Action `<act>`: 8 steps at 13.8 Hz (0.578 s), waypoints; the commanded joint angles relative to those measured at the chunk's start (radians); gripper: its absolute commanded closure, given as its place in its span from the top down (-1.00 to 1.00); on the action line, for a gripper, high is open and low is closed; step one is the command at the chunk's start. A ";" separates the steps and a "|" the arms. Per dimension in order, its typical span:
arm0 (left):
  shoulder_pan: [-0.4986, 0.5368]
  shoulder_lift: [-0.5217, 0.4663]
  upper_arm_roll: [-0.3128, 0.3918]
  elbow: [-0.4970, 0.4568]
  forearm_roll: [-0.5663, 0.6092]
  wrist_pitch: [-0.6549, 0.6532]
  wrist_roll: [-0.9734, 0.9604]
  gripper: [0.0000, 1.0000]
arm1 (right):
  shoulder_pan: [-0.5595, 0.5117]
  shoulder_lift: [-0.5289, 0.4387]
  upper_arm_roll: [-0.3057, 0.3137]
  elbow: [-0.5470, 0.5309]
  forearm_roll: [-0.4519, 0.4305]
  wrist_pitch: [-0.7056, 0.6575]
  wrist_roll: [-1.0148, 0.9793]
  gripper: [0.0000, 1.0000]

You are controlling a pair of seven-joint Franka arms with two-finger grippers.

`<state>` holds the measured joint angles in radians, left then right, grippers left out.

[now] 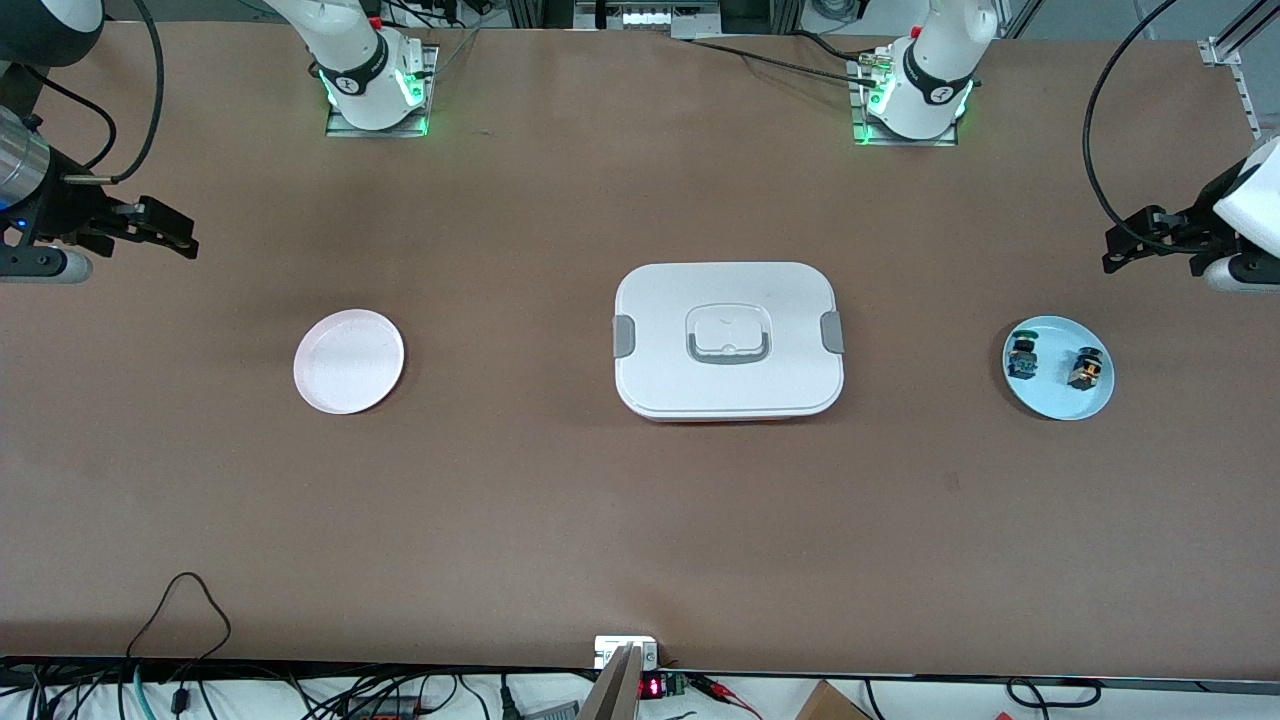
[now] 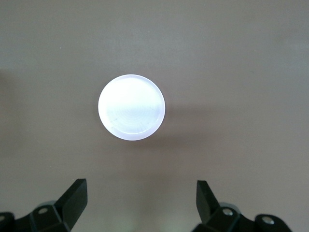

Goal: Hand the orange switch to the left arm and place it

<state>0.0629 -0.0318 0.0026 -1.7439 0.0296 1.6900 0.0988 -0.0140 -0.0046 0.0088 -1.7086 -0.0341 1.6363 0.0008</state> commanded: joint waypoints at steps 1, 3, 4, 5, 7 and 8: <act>-0.011 -0.016 0.004 -0.006 0.018 0.008 -0.002 1.00 | -0.011 0.037 0.005 0.055 0.013 -0.009 -0.005 1.00; -0.009 -0.017 0.004 -0.005 0.019 0.007 -0.002 1.00 | -0.009 0.044 0.005 0.058 0.013 -0.007 -0.007 1.00; -0.011 -0.017 0.001 -0.005 0.019 0.005 -0.002 1.00 | -0.009 0.054 0.006 0.060 0.014 -0.004 -0.004 1.00; -0.011 -0.017 -0.001 0.003 0.019 -0.004 -0.002 1.00 | -0.009 0.054 0.005 0.060 0.016 -0.010 -0.007 1.00; -0.011 -0.002 0.001 0.035 0.018 -0.032 -0.010 1.00 | -0.009 0.048 0.005 0.060 0.014 -0.012 -0.040 1.00; -0.011 0.000 0.002 0.038 0.016 -0.032 -0.013 1.00 | -0.009 0.049 0.005 0.061 0.007 -0.010 -0.051 1.00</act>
<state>0.0627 -0.0329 0.0000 -1.7292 0.0296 1.6824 0.0986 -0.0142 0.0399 0.0087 -1.6712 -0.0341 1.6368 -0.0179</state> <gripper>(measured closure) 0.000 0.000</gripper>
